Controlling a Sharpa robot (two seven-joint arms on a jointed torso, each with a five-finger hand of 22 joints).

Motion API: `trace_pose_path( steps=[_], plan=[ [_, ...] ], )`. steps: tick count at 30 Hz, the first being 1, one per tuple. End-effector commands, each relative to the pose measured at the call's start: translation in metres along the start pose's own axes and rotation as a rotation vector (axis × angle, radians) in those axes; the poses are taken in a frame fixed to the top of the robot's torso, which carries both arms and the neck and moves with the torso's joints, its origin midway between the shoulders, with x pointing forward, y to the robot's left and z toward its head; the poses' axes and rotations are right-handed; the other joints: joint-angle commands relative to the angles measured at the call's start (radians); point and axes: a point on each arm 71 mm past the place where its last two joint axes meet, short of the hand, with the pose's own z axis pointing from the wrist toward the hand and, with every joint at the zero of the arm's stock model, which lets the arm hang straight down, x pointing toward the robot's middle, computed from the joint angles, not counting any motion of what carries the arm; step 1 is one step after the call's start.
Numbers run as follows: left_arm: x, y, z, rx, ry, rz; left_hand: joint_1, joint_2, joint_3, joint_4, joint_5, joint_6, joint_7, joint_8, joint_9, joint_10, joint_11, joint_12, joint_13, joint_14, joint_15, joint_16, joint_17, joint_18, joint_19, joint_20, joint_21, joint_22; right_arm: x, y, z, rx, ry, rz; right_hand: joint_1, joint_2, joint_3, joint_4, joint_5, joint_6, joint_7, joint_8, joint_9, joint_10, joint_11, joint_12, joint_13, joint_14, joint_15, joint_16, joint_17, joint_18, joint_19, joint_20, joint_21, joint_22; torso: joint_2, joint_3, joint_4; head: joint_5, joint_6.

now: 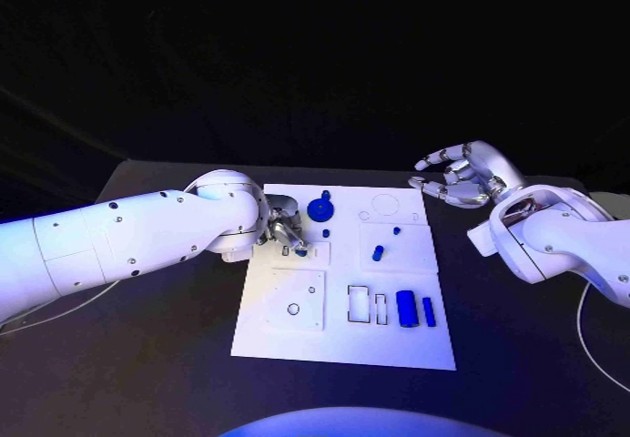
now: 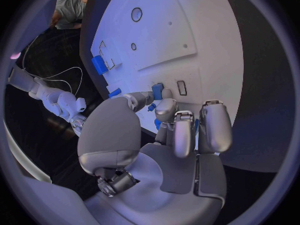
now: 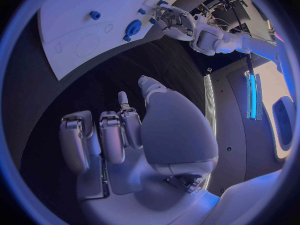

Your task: Assemble the parts on the task board

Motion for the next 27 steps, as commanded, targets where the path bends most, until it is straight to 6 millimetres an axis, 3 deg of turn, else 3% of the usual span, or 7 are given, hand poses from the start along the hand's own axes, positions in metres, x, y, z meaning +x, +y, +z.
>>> trace_pose_path(
  steps=[1,27],
  plan=[
    [0.0039,-0.004,0.0012,0.012,0.035,-0.002,-0.014,0.003,0.145,-0.15,-0.004,0.016,-0.012,0.003,0.002,0.006,-0.002,0.008,0.004,0.104,-0.006,0.003,0.263,-0.011,0.005,-0.002,0.005,0.005,0.0012,0.0007,0.0,-0.01,0.009,-0.004,-0.006,-0.002,0.005,0.0,0.005,0.003,-0.001,0.007,-0.001,-0.004,-0.006,-0.004,0.138,0.102,-0.008,0.005,0.263,-0.007,0.105,-0.009,0.004,0.263,0.0,-0.0004,-0.0003,-0.001,0.0],
    [0.0057,-0.0051,0.0051,0.006,0.056,0.009,-0.072,0.005,0.072,-0.097,-0.011,0.037,-0.023,0.002,0.014,0.013,-0.01,0.023,0.021,0.104,-0.013,0.003,0.263,-0.016,0.015,-0.01,0.022,0.038,0.0012,0.0005,0.0001,-0.011,0.009,-0.003,-0.009,-0.003,0.005,0.001,0.004,0.004,-0.001,0.008,-0.001,-0.005,-0.006,-0.005,0.137,0.102,-0.008,0.005,0.263,-0.007,0.105,-0.009,0.004,0.263,0.0,0.0004,-0.0005,-0.005,-0.009]
  ],
)
